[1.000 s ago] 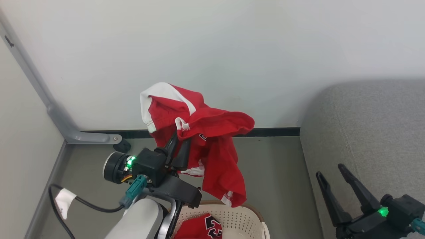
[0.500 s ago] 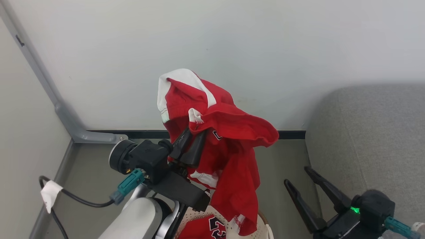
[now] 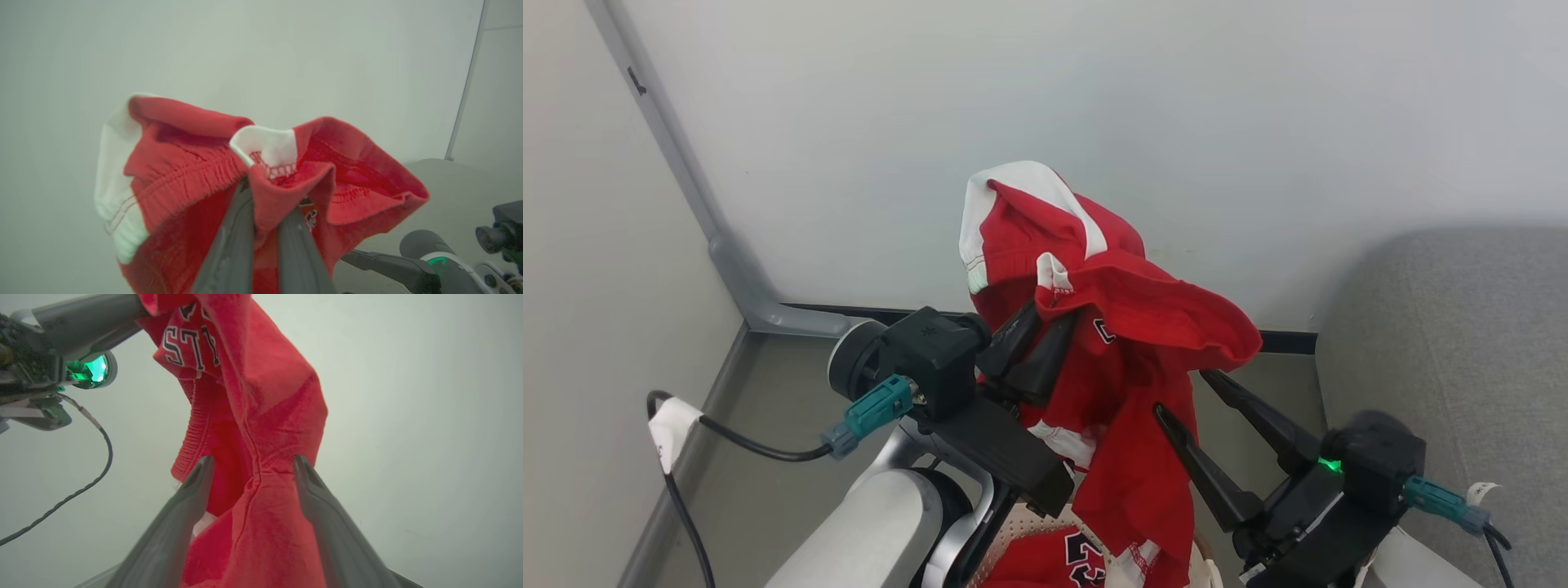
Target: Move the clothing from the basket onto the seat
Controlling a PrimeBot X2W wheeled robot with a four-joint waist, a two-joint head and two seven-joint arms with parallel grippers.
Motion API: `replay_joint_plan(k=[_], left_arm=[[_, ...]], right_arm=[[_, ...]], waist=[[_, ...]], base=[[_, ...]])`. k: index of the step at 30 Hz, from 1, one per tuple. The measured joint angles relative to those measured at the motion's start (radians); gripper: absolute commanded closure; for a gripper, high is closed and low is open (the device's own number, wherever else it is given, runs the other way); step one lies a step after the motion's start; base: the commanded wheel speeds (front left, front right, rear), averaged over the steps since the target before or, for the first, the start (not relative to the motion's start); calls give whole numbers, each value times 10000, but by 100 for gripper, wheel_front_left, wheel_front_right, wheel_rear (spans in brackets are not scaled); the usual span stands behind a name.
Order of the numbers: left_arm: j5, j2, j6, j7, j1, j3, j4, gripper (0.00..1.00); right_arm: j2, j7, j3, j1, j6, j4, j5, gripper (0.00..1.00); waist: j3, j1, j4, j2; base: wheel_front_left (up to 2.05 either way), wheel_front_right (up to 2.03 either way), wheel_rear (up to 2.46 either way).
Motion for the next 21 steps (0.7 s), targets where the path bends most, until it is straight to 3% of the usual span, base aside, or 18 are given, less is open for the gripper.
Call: replay_joint_plan(k=[9, 10, 11, 12, 13, 21], left_arm=[[-240, -63, 4, 512, -57, -27, -341, 100], [-314, -69, 4, 569, -57, -38, -380, 100], [-362, -75, 4, 579, -57, -61, -422, 100], [-370, -75, 6, 669, -54, -82, -506, 100], [-376, -67, 8, 706, -51, -77, -604, 100], [-460, -61, 92, 972, -41, -52, -702, 100]], right_arm=[[267, 0, 370, -746, 0, 1156, 182, 0], [295, -2, 443, -831, 0, 1277, 180, 16], [334, 0, 479, -911, 0, 1373, 182, 46], [378, -2, 520, -992, 0, 1442, 192, 65], [422, 0, 617, -1099, 0, 1511, 196, 100], [562, -4, 1168, -1408, 0, 1787, 593, 100]], waist=[[-16, 0, 432, 0], [-24, 0, 472, 0], [-33, 0, 510, 0], [-41, 0, 548, 0], [-48, 0, 576, 1], [-61, 0, 604, 0]], base=[[0, 0, 0], [0, 0, 0], [0, 0, 0], [0, 0, 0], [0, 0, 0], [0, 0, 0]])
